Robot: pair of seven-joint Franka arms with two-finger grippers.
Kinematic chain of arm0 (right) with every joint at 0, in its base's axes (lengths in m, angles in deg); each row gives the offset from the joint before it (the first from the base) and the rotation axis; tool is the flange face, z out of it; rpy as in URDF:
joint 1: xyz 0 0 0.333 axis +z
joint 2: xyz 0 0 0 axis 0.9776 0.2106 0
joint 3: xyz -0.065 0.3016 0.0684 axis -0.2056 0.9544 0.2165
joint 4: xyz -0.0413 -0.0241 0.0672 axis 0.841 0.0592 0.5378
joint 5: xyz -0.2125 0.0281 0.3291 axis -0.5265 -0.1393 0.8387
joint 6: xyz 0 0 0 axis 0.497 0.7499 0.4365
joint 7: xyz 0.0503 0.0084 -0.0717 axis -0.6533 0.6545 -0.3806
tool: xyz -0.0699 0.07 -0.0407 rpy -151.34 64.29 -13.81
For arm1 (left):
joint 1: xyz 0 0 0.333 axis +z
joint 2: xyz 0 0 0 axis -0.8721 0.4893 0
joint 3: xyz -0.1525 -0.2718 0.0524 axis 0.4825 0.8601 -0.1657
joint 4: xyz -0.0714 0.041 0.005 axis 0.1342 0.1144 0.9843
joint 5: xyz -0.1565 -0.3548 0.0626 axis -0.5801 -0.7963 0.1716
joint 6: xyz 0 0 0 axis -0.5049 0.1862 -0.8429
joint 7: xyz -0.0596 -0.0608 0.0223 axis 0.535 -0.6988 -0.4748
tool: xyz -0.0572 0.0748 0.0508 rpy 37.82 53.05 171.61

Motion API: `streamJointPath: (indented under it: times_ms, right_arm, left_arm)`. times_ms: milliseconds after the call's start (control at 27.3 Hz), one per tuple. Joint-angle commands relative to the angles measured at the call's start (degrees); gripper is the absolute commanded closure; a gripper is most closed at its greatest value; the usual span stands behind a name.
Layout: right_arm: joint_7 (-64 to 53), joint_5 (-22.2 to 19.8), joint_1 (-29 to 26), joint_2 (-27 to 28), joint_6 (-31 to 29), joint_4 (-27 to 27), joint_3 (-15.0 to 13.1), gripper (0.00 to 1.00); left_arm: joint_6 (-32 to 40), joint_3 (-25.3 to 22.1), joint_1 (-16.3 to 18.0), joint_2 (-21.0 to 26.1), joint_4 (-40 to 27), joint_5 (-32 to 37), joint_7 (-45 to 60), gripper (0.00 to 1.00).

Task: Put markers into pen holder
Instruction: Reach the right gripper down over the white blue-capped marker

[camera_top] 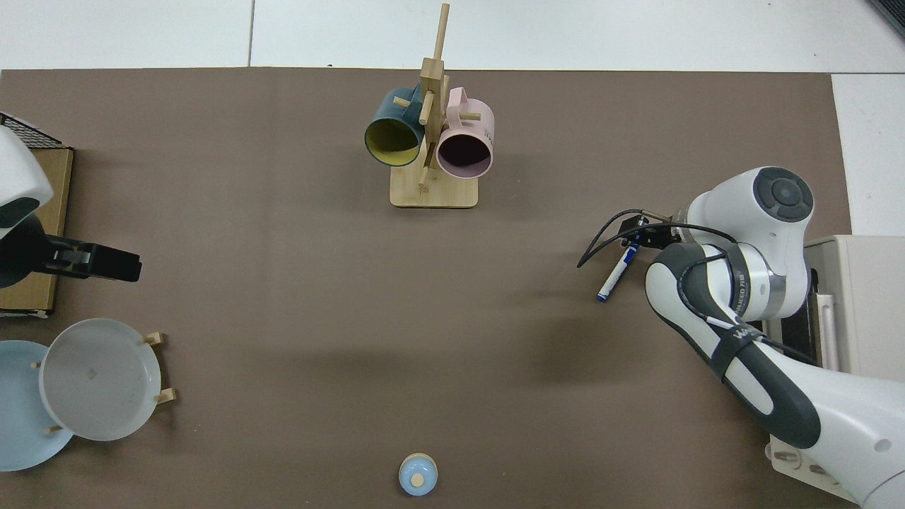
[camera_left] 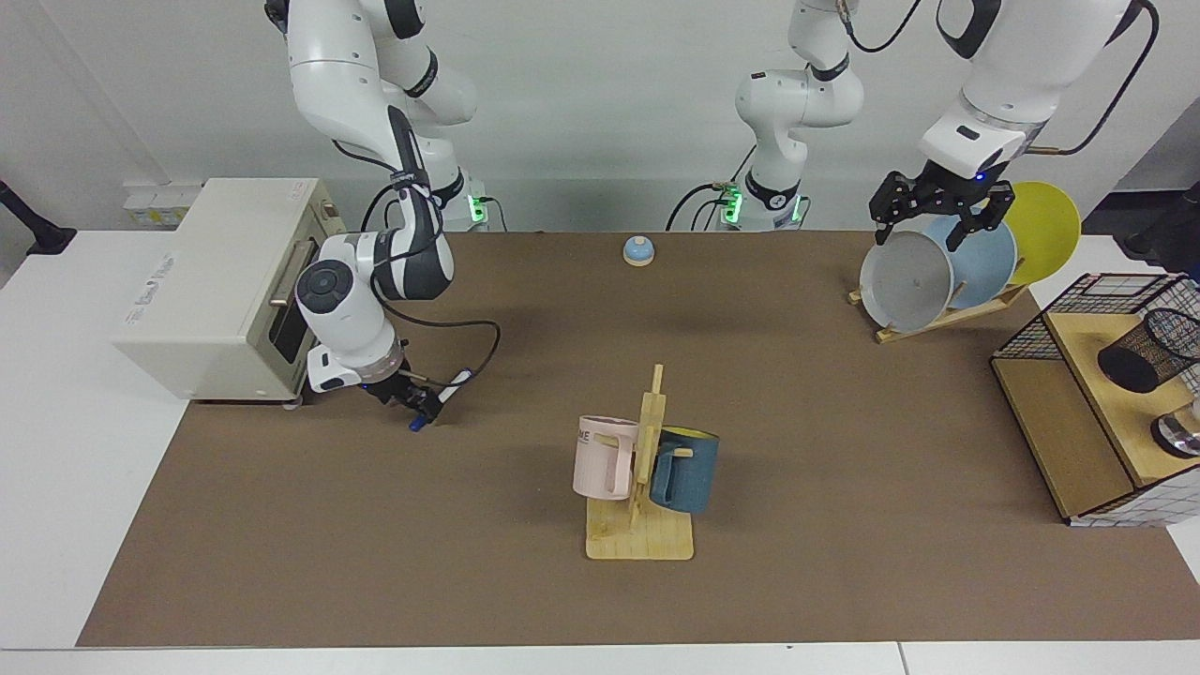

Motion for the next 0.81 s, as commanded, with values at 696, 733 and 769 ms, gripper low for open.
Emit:
streamJointPath:
  times_ms: [696, 733, 769]
  right_arm:
    - [3.29, 1.09, 2.6, 0.95, -2.81, -0.35, 0.05, 1.0]
    - [3.37, 1.09, 2.95, 0.95, -2.73, -0.79, 0.05, 1.0]
    - [3.55, 1.09, 3.21, 0.95, -2.73, -1.23, 0.05, 1.0]
  left_arm:
    - [-0.63, -0.43, -0.87, -1.8, -2.05, -1.24, -0.1, 0.0]
    - [-0.81, -0.35, -0.87, -1.63, -1.88, -1.68, -0.1, 0.0]
    - [-1.07, -0.35, -0.96, -1.62, -1.87, -2.21, -0.1, 0.0]
